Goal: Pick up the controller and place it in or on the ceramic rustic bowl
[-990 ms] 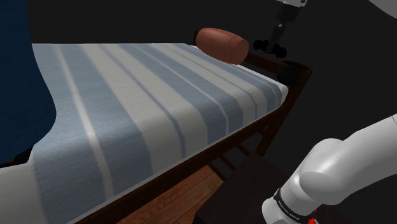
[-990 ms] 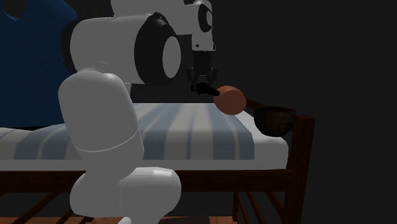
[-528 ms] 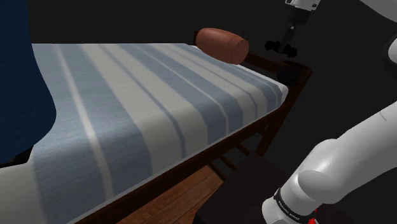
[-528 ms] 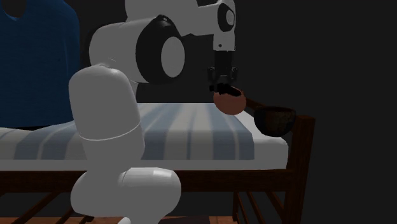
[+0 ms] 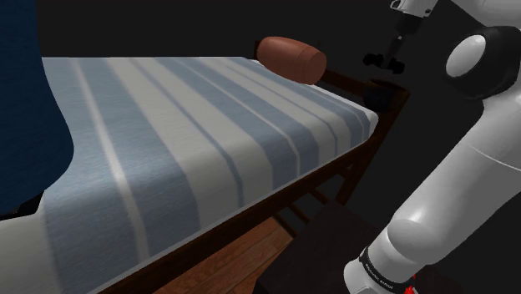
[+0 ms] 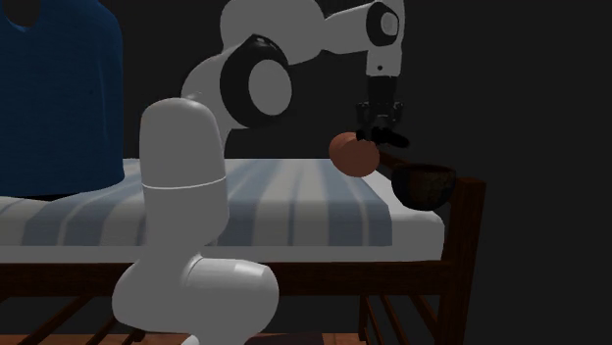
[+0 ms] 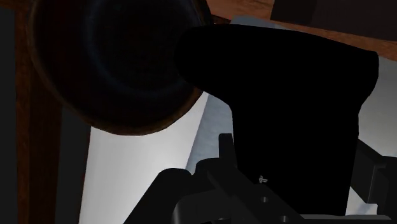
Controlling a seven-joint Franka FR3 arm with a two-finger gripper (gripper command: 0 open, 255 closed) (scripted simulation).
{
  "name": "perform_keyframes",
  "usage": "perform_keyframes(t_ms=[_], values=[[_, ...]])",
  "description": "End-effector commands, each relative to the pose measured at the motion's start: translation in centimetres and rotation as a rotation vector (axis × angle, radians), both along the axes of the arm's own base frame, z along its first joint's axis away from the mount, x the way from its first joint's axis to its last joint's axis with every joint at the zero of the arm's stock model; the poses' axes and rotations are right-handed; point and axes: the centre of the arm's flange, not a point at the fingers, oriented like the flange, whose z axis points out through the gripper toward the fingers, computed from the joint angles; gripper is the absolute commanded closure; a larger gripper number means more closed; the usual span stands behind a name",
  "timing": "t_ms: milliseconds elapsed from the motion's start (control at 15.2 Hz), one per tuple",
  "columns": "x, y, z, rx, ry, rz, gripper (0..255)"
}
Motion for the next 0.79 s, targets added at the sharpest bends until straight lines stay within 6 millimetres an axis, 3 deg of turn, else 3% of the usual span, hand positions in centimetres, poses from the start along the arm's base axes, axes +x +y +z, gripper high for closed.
perform_keyframes(t_ms=[0,462,726], values=[[-0.7,-2.8,0.0,-0.002,-0.001,0.003,255],[-2.9,-11.8,0.0,-0.002,-0.001,0.003,255],[-3.1,-12.4,-1.6,-0.002,-0.001,0.003,255]])
